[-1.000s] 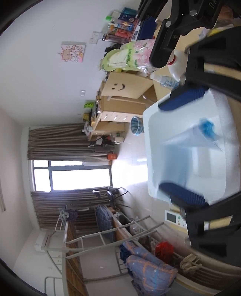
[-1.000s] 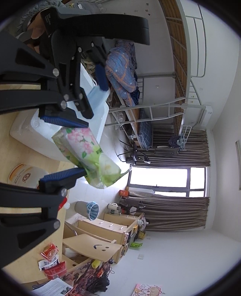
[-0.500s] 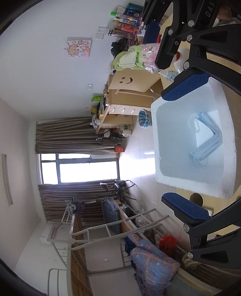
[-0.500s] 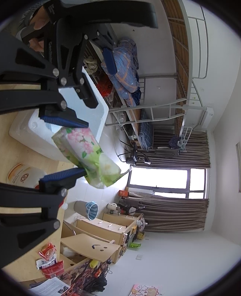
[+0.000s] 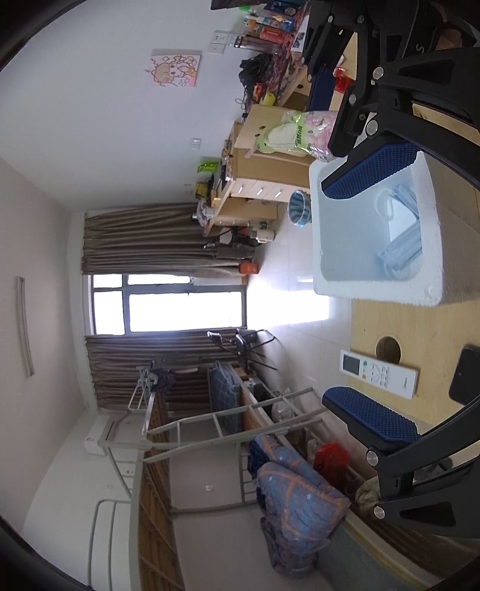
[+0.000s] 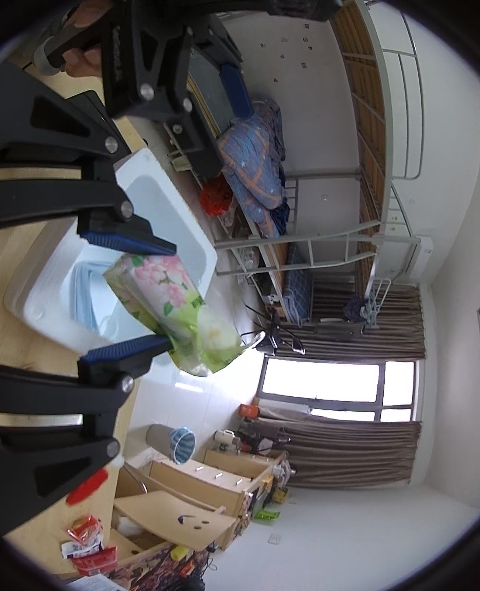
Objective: Organize soft objects
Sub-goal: 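Lower the tissue pack into the foam box and open the right tool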
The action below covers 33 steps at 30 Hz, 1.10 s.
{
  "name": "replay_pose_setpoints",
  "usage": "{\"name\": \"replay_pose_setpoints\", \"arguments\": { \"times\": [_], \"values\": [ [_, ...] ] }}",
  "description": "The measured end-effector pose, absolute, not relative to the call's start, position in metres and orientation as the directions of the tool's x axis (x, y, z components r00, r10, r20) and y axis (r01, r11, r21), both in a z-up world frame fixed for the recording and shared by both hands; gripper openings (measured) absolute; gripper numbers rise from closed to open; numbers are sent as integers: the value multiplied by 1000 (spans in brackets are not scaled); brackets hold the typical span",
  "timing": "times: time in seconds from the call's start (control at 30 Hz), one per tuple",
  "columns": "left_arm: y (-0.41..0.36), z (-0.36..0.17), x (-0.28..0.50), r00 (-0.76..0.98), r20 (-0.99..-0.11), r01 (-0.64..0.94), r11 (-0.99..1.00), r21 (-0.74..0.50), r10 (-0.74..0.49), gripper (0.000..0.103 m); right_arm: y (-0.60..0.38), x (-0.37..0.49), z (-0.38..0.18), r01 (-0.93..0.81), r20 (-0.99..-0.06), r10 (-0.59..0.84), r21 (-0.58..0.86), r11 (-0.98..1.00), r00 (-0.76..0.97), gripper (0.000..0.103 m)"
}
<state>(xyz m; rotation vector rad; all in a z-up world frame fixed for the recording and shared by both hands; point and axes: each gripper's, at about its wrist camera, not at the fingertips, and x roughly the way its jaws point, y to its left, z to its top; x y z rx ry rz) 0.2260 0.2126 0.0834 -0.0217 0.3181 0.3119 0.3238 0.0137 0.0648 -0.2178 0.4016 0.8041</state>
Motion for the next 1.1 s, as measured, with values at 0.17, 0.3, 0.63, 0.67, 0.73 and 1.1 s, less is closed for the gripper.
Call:
{"name": "replay_pose_setpoints", "arguments": {
  "times": [0.17, 0.3, 0.63, 0.67, 0.73, 1.1],
  "values": [
    [221, 82, 222, 892, -315, -332, 943, 27, 324, 102, 23, 330, 62, -745, -436, 662, -29, 667, 610, 47],
    [224, 80, 223, 888, -322, -341, 940, 18, 328, 102, 29, 338, 58, -739, -455, 651, -24, 673, 608, 47],
    [224, 81, 217, 892, -309, -344, 939, 14, 331, 102, 34, 349, 49, -712, -478, 616, -29, 701, 626, 79],
    [225, 82, 216, 892, -309, -344, 939, 13, 331, 102, 34, 349, 49, -709, -478, 612, -32, 704, 630, 80],
    [224, 82, 214, 890, -310, -347, 938, 12, 333, 102, 35, 348, 49, -712, -481, 614, -33, 701, 626, 84],
    [221, 86, 204, 890, -309, -354, 935, 0, 337, 102, 25, 332, 63, -722, -461, 631, -31, 692, 624, 85]
  ]
}}
